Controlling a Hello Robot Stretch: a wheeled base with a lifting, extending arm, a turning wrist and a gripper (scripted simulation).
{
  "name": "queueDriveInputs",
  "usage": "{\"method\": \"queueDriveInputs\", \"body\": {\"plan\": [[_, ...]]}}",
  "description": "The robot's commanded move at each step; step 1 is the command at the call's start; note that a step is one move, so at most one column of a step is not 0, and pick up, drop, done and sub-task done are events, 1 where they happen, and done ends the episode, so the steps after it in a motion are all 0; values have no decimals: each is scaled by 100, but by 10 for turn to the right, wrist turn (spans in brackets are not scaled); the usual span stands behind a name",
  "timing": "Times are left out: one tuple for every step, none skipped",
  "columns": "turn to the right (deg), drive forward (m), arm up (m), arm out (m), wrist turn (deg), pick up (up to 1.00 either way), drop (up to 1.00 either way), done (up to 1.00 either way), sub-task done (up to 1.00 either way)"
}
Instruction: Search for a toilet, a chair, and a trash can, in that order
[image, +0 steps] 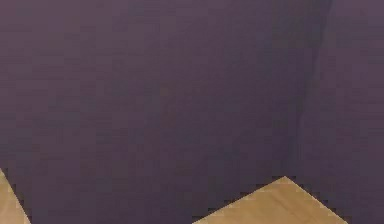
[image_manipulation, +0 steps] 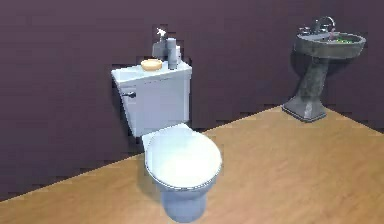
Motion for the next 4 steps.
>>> {"method": "queueDriveInputs", "body": {"plan": [[-450,0,0,0,0,0,0,0,0],[-270,0,0,0,0,0,0,0,0],[0,100,0,0,0,0,0,0,0],[-60,0,0,0,0,0,0,0,0]]}}
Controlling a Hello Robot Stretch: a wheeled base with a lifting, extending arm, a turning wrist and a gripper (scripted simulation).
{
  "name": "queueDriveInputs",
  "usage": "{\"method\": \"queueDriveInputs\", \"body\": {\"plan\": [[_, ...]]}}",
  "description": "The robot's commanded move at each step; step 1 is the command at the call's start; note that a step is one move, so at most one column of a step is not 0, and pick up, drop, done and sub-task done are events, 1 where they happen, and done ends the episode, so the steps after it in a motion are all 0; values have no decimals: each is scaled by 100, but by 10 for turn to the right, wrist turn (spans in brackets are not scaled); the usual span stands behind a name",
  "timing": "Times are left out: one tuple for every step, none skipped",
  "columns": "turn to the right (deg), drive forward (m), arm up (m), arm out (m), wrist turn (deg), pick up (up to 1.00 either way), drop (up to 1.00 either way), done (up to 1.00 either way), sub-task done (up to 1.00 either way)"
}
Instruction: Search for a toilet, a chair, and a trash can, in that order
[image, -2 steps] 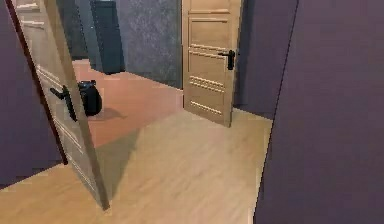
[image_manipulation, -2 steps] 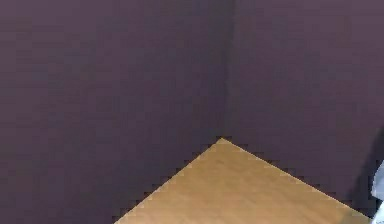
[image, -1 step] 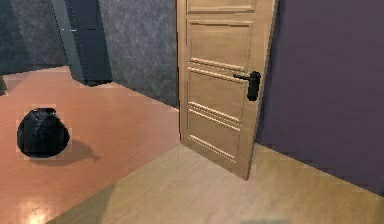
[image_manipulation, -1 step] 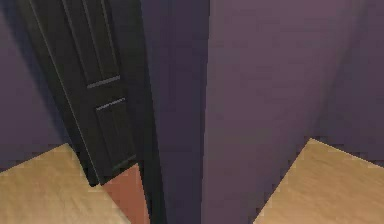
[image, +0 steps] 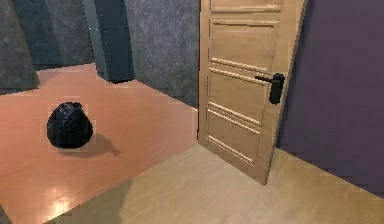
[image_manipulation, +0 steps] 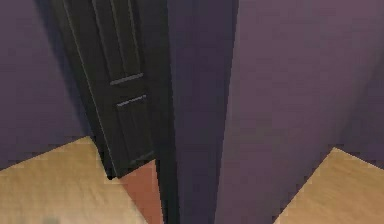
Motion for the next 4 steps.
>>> {"method": "queueDriveInputs", "body": {"plan": [[0,25,0,0,0,0,0,0,0],[450,0,0,0,0,0,0,0,0],[180,0,0,0,0,0,0,0,0],[0,45,0,0,0,0,0,0,0]]}}
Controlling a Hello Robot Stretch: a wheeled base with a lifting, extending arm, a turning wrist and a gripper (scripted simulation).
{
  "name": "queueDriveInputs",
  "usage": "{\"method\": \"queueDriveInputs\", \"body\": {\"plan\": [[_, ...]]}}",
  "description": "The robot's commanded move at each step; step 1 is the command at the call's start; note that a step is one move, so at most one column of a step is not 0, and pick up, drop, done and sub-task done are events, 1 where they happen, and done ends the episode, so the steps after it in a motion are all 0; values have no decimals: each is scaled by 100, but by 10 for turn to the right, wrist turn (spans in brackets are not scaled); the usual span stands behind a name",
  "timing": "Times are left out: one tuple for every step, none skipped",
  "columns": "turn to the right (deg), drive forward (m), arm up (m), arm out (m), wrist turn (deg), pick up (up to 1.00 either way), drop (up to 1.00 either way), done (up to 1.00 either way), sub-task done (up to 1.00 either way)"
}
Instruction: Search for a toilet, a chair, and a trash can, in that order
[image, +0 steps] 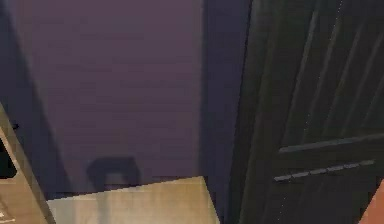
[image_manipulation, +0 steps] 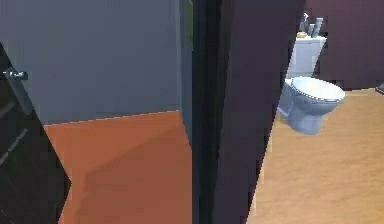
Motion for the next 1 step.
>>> {"method": "queueDriveInputs", "body": {"plan": [[450,0,0,0,0,0,0,0,0]]}}
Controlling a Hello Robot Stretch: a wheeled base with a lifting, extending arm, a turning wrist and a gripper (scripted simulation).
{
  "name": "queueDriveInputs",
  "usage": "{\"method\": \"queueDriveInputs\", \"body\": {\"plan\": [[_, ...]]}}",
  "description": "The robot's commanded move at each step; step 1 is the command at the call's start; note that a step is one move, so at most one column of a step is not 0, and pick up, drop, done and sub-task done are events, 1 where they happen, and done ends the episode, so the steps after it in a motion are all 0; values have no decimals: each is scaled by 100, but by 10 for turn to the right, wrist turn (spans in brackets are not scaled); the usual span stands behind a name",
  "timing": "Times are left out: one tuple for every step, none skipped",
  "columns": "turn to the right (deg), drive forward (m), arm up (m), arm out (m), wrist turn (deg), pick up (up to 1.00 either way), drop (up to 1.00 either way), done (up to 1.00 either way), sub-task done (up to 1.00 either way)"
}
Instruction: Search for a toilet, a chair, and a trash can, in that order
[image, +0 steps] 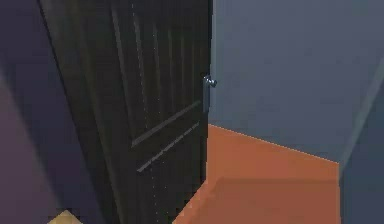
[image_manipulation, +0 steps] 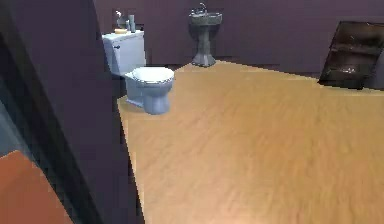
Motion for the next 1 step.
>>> {"method": "queueDriveInputs", "body": {"plan": [[300,0,0,0,0,0,0,0,0]]}}
